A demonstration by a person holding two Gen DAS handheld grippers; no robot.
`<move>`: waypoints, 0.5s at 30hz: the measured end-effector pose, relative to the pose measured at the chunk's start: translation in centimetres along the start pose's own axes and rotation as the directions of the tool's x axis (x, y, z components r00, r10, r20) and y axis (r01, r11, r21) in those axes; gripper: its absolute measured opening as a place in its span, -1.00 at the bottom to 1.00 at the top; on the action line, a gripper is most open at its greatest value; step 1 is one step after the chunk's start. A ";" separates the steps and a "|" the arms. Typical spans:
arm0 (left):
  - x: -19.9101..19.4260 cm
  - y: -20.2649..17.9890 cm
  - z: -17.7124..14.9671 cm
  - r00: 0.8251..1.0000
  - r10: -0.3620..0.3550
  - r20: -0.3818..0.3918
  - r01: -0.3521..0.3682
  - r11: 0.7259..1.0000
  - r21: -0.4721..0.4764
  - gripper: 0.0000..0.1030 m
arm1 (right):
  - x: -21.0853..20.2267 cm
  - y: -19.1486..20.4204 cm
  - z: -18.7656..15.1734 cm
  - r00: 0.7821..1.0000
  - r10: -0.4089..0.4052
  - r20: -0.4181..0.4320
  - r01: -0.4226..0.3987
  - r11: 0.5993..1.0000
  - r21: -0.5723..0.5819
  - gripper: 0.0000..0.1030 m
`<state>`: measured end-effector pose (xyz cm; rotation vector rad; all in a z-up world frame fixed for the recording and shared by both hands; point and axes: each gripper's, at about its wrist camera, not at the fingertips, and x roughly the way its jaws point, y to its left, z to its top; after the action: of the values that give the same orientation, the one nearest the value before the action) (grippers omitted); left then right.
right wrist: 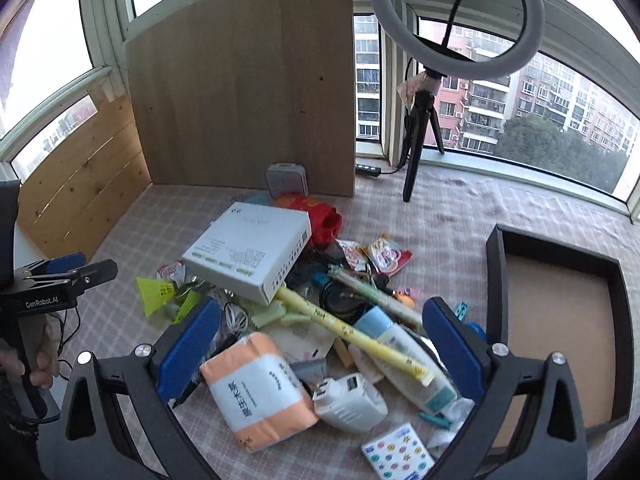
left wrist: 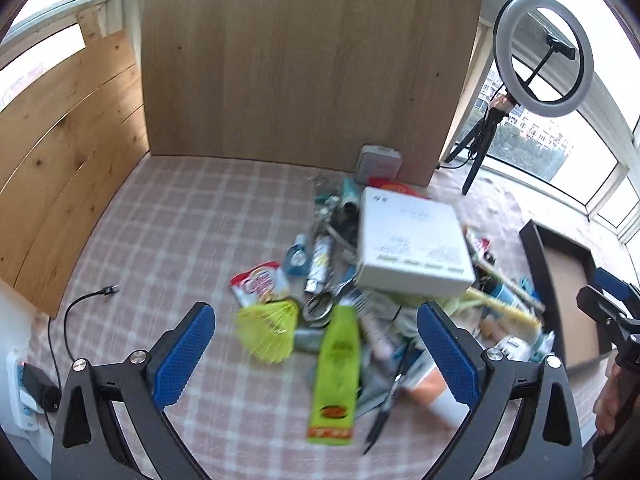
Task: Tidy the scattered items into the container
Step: 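Reach both grippers toward the white box on the pile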
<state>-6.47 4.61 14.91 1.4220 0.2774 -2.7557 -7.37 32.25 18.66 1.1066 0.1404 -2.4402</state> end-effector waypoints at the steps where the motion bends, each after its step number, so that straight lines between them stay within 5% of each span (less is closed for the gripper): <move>1: -0.4 0.0 0.4 1.000 -0.012 -0.006 0.012 1.000 -0.003 0.97 | 0.2 -0.1 0.8 1.000 0.009 0.003 -0.009 1.000 -0.007 0.90; 4: 0.9 -1.2 1.7 1.000 0.015 -0.012 -0.015 1.000 -0.003 0.97 | 1.8 0.1 2.5 0.999 0.042 -0.022 -0.043 0.999 -0.025 0.68; 8: 3.7 -2.8 3.0 0.998 0.033 -0.051 -0.030 0.997 0.068 0.97 | 4.9 0.2 3.4 0.993 0.092 -0.072 -0.091 0.996 0.019 0.68; 10: 5.0 -2.9 3.6 0.996 0.021 -0.083 -0.015 0.997 0.072 0.81 | 6.7 0.2 3.4 0.985 0.139 -0.104 -0.133 0.989 0.059 0.66; 12: 6.1 -2.6 4.4 0.994 -0.008 -0.106 0.014 0.998 0.056 0.77 | 8.7 0.4 3.5 0.978 0.156 -0.139 -0.146 0.986 0.080 0.51; 14: 7.6 -2.4 4.9 0.989 -0.042 -0.141 0.049 0.998 0.050 0.77 | 10.4 0.4 3.7 0.966 0.185 -0.179 -0.165 0.979 0.117 0.04; 15: 8.3 -2.2 5.0 0.985 -0.057 -0.163 0.065 0.997 0.044 0.72 | 11.3 0.1 3.8 0.957 0.210 -0.201 -0.183 0.972 0.146 0.00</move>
<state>-15.64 6.42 11.33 1.6801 0.2636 -2.7163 -16.45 26.98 12.94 1.3708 -0.0567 -2.1743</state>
